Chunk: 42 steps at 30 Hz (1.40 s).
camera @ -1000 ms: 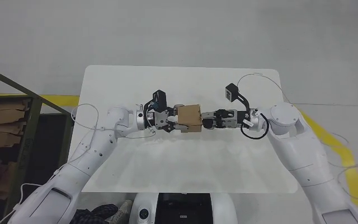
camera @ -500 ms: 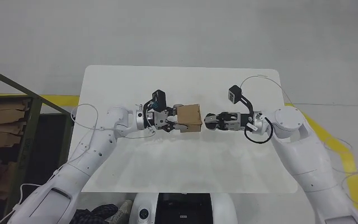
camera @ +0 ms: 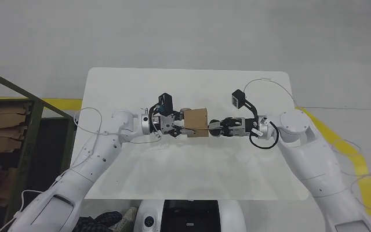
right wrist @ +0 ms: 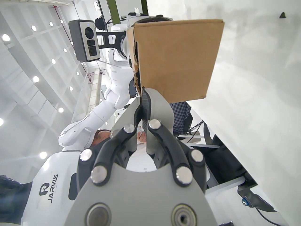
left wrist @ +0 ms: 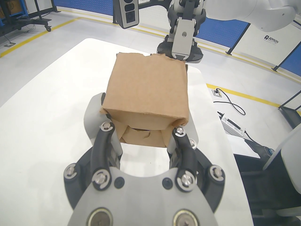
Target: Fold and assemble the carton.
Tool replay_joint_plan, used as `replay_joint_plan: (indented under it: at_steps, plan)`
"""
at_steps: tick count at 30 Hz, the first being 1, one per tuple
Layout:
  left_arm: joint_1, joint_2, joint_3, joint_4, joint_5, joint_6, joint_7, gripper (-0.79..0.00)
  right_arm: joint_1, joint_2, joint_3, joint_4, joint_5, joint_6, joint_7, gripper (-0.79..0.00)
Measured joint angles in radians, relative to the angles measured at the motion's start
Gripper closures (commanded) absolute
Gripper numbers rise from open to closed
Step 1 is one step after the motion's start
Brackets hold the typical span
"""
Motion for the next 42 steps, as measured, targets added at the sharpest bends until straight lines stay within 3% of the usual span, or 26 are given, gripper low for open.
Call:
replay_joint_plan:
  at_steps: [6,18,23,28,37,42]
  plan:
    - [-0.001,-0.001,0.001,0.005,-0.001,0.0,-0.005,-0.394,0.013,-0.004,-0.012,0.018,0.004,-0.003,-0.005,0.0]
    - [-0.02,-0.014,0.027,0.093,0.11,0.063,-0.005,-0.413,-0.079,0.028,0.12,-0.01,0.008,-0.047,-0.038,0.0]
    - [-0.034,-0.023,0.048,0.135,0.191,0.109,0.023,-0.511,-0.11,0.035,0.138,-0.024,0.004,-0.057,-0.041,0.0]
    - [-0.046,-0.028,0.058,0.179,0.226,0.117,0.049,-0.785,-0.123,0.037,0.141,-0.03,0.001,-0.065,-0.043,0.0]
    - [-0.046,-0.027,0.043,0.186,0.229,0.095,0.088,-0.785,-0.123,0.037,0.138,-0.008,0.004,-0.103,-0.056,0.0]
    - [-0.026,-0.018,0.019,0.176,0.147,0.0,0.131,-0.785,-0.102,0.034,0.146,0.047,-0.001,-0.152,-0.096,0.0]
